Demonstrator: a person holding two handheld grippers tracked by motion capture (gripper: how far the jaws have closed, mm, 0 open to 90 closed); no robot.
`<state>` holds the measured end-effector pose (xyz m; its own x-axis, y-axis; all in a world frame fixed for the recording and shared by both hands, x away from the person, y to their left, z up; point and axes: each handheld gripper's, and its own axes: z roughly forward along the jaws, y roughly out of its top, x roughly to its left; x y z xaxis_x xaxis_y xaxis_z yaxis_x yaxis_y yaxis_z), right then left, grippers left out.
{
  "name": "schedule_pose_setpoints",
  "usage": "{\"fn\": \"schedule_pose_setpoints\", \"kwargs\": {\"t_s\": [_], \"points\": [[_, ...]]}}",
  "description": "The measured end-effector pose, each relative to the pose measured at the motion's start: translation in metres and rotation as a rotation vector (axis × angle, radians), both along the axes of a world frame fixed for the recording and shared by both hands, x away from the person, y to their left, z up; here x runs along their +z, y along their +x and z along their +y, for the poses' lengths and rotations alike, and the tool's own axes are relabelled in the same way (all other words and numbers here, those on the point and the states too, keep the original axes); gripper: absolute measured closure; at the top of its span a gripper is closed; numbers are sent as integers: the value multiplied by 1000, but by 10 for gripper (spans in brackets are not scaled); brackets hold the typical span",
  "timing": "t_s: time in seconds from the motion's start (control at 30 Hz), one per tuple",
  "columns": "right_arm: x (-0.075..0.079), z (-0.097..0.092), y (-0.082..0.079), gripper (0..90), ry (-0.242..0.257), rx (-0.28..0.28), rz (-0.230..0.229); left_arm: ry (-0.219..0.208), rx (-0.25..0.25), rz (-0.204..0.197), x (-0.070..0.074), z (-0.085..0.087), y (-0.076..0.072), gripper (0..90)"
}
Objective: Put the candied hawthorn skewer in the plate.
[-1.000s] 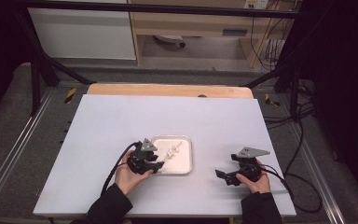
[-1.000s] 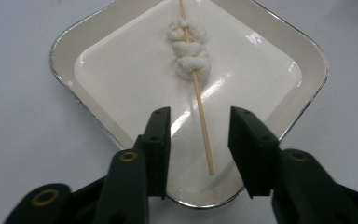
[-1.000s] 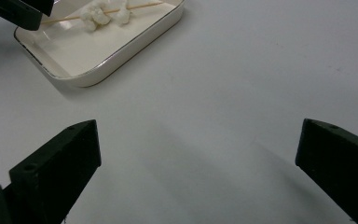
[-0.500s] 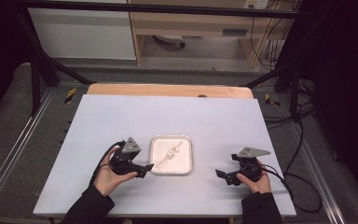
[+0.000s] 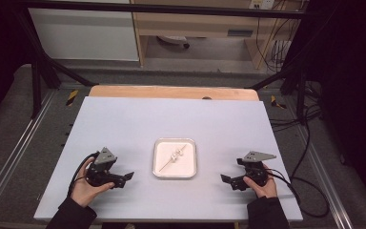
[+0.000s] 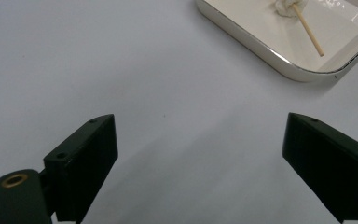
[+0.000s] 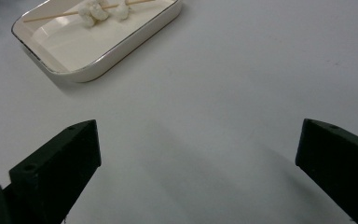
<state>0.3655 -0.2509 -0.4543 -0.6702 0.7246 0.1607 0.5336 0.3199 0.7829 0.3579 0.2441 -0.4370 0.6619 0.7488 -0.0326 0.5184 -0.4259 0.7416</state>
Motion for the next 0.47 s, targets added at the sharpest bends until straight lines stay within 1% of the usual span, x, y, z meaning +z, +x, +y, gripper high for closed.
{"fn": "schedule_pose_setpoints", "kwargs": {"t_s": [0.07,0.2,0.27,0.33,0.37,0.47], "points": [[0,0,-1,6,1,-5,8,-12,7,7,-3,5,-2,95],[-1,-1,-2,6,1,-2,11,-36,26,5,-8,14,-3,84],[-2,-1,-3,6,1,-2,18,-32,24,-3,-10,18,-5,84],[-2,-1,-4,6,-8,6,15,-30,22,-11,-12,20,-6,83],[-2,-1,-4,6,-6,7,15,-25,21,-12,-12,21,-7,80],[-2,-2,-4,5,-2,7,19,-30,29,-8,-12,22,-7,79]]}}
